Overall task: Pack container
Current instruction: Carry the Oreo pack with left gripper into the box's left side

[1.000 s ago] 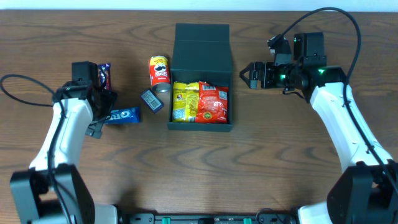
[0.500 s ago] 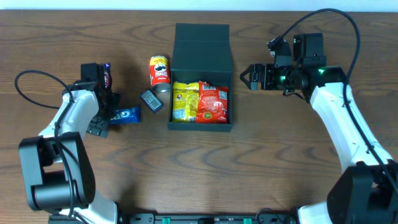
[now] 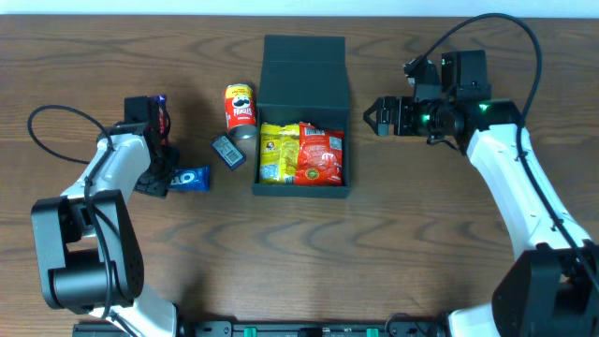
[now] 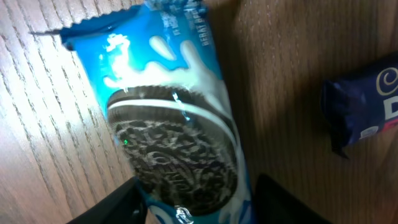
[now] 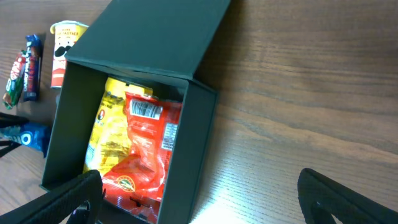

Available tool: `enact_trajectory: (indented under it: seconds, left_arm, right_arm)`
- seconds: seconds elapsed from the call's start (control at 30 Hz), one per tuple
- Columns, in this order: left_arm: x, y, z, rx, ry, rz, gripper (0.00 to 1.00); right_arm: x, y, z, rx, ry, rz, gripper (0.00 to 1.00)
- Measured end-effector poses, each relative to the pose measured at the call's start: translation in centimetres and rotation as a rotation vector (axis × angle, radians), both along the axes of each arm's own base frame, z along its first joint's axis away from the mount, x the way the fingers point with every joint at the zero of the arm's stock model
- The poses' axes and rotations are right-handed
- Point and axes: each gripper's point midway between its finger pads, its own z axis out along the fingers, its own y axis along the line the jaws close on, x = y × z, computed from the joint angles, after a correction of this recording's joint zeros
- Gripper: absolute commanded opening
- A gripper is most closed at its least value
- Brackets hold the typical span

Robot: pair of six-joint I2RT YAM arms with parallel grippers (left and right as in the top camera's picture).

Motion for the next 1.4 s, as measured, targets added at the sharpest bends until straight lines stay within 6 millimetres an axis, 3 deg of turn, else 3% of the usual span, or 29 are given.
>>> enact_trajectory:
  seconds: [0.27, 0.47, 0.6, 0.67, 0.83, 0.97, 1.13, 1.2, 1.3, 1.4]
  left_arm:
    - [0.1, 0.0, 0.0, 0.003, 0.003, -0.050, 0.36]
    - [0.2, -0.1, 0.1, 0.009, 0.011, -0.153, 0.10]
    - [-0.1, -0.5, 0.7, -0.005, 0.044, -0.227, 0.06]
    - [0.6, -0.6, 1.5, -0.009, 0.032, -0.262, 0.06]
    - [5.7, -1.8, 5.7, 0.008, -0.115, -0.465, 0.06]
    - [9.5, -6.2, 9.6, 0.039, -0.241, -0.783, 0.06]
    - [11.7, -14.8, 13.4, 0.095, -0.399, -1.222, 0.06]
    - [11.2, -19.0, 14.0, 0.113, -0.438, -1.415, 0.06]
    - [9.1, -23.5, 13.8, 0.112, -0.440, -1.645, 0.06]
    - [7.0, -25.4, 13.2, 0.087, -0.401, -1.761, 0.06]
  right_arm:
    - [0.0, 0.0, 0.0, 0.000, 0.000, 0.000, 0.99]
    - [0.0, 0.0, 0.0, 0.000, 0.000, 0.000, 0.99]
    - [0.0, 0.0, 0.0, 0.000, 0.000, -0.001, 0.99]
    - [0.0, -0.1, 0.0, -0.004, 0.000, -0.003, 0.99]
    - [0.4, -2.2, -0.3, -0.022, 0.019, -0.083, 0.99]
    - [0.7, -5.6, -0.6, -0.018, 0.045, -0.194, 0.99]
    - [0.6, -8.4, -0.8, -0.015, 0.070, -0.277, 0.99]
    - [0.4, -8.7, -0.9, -0.012, 0.082, -0.288, 0.99]
    - [0.1, -8.7, -1.1, -0.011, 0.100, -0.291, 0.99]
    - [0.1, -8.7, -1.1, -0.012, 0.101, -0.291, 0.99]
